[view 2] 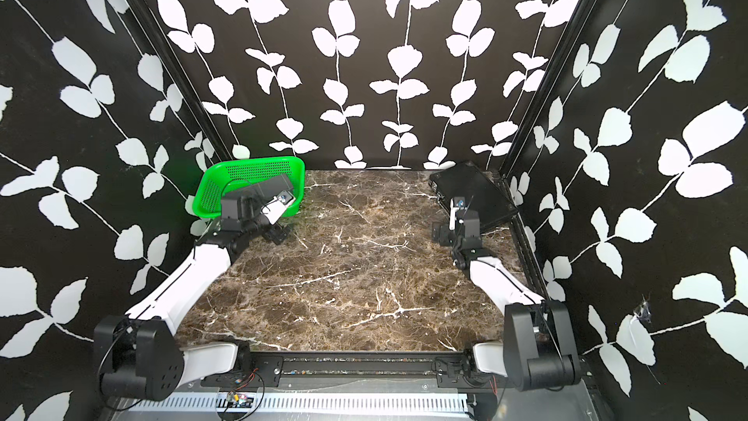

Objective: Roll up the pillowcase
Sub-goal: Reset both arms

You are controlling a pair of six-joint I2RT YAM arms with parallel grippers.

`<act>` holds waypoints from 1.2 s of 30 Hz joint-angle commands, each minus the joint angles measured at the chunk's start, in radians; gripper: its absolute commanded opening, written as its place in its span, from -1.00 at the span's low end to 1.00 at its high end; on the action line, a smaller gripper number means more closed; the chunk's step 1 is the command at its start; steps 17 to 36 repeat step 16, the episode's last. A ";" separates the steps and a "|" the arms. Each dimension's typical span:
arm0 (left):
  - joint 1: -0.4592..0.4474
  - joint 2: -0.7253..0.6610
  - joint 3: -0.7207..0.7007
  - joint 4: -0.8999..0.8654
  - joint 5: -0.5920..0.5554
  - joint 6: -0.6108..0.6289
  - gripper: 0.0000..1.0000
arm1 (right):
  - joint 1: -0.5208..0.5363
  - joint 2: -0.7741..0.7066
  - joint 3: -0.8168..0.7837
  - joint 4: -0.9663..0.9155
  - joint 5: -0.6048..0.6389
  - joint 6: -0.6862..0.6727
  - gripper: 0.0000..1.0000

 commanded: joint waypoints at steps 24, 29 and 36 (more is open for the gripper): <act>-0.003 0.118 -0.398 0.700 -0.255 -0.431 0.98 | -0.077 -0.057 -0.180 0.358 0.030 -0.065 0.99; -0.003 0.118 -0.398 0.700 -0.255 -0.431 0.98 | -0.077 -0.057 -0.180 0.358 0.030 -0.065 0.99; -0.003 0.118 -0.398 0.700 -0.255 -0.431 0.98 | -0.077 -0.057 -0.180 0.358 0.030 -0.065 0.99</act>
